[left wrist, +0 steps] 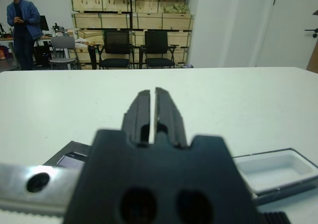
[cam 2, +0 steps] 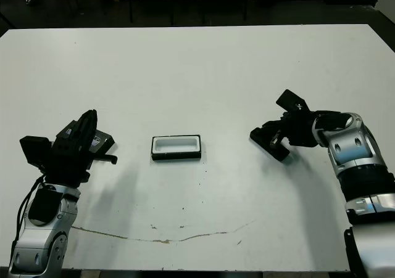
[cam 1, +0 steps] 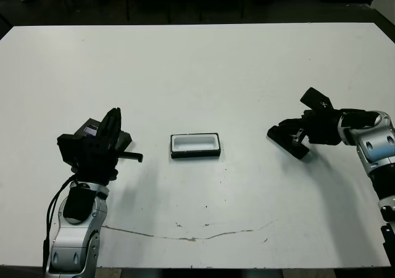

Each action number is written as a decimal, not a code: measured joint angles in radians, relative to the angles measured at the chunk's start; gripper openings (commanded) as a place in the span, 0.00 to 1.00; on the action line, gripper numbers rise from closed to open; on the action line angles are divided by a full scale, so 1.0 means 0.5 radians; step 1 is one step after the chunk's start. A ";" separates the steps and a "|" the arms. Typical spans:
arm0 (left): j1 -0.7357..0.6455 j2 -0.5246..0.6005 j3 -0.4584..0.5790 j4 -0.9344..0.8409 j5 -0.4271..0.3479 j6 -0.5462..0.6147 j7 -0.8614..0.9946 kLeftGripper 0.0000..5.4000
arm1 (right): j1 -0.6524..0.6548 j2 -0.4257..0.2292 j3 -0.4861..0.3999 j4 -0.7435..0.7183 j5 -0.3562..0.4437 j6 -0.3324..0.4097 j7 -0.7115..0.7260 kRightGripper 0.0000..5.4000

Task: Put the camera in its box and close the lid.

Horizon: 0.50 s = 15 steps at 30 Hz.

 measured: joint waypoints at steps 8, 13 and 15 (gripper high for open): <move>-0.003 0.000 0.000 0.023 0.006 -0.016 -0.002 0.00 | 0.276 -0.113 -0.349 -0.527 -0.021 -0.136 -0.451 0.00; -0.008 -0.001 0.002 0.042 0.006 -0.019 -0.003 0.00 | 0.442 -0.126 -0.594 -1.016 0.077 -0.020 -0.592 0.00; -0.010 -0.001 0.004 0.046 0.006 -0.019 -0.003 0.00 | 0.533 -0.126 -0.644 -1.222 0.088 0.002 -0.643 0.00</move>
